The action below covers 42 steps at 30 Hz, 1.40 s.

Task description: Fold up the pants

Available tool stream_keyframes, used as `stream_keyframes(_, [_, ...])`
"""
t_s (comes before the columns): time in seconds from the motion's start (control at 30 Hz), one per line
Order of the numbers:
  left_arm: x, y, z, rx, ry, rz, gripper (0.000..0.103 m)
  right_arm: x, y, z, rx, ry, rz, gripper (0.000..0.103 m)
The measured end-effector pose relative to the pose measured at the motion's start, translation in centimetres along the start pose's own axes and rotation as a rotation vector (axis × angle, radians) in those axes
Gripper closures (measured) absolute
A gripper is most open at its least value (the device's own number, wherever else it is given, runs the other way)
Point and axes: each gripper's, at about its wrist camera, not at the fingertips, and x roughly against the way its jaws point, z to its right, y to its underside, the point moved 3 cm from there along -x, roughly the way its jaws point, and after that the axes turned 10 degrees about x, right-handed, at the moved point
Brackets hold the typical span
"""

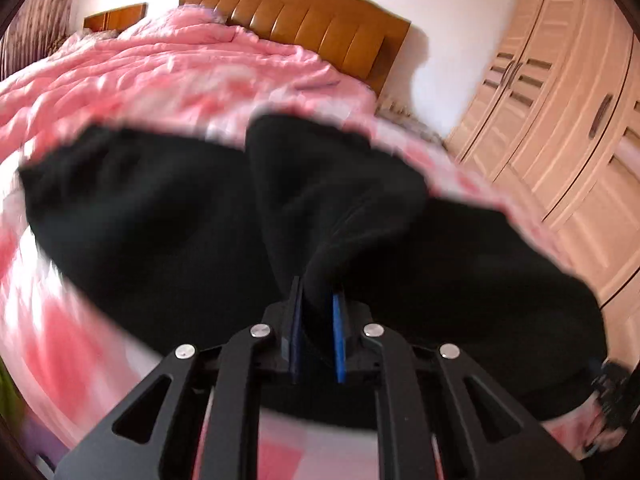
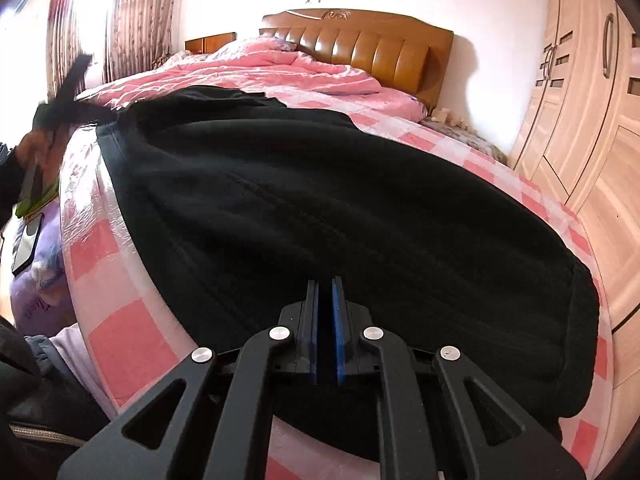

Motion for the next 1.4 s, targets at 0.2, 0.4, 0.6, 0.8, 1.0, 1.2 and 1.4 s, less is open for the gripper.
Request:
stream_keyframes(0.2, [1.4, -3.3, 2.2, 0.019, 0.086, 0.096, 0.090, 0.5, -1.0, -0.1, 0.032, 0.048, -0.009, 0.094])
stream_keyframes(0.4, [5.1, -7.6, 6.4, -0.022, 0.109, 0.209, 0.090, 3.6, -2.0, 1.0, 0.019, 0.072, 0.059, 0.094])
stream_keyframes(0.6, [0.9, -0.7, 1.5, 0.036, -0.038, 0.061, 0.089, 1.2, 1.7, -1.0, 0.064, -0.008, -0.042, 0.094])
stream_keyframes(0.8, [3.8, 2.0, 0.8, 0.101, 0.005, 0.107, 0.031, 2.4, 1.4, -1.0, 0.007, -0.004, -0.040, 0.074])
stream_keyframes(1.0, [8.5, 5.1, 9.7, -0.213, 0.086, 0.180, 0.012, 8.2, 4.0, 2.2, -0.301, 0.074, 0.112, 0.027])
stream_keyframes(1.2, [4.4, 12.3, 18.1, -0.667, 0.086, 0.044, 0.012, 9.5, 9.5, 9.2, -0.764, 0.041, 0.167, 0.035])
stream_keyframes(1.4, [1.7, 13.5, 20.9, -0.812, 0.077, 0.022, 0.012, 6.7, 9.3, 11.3, -0.874, -0.029, 0.150, 0.037])
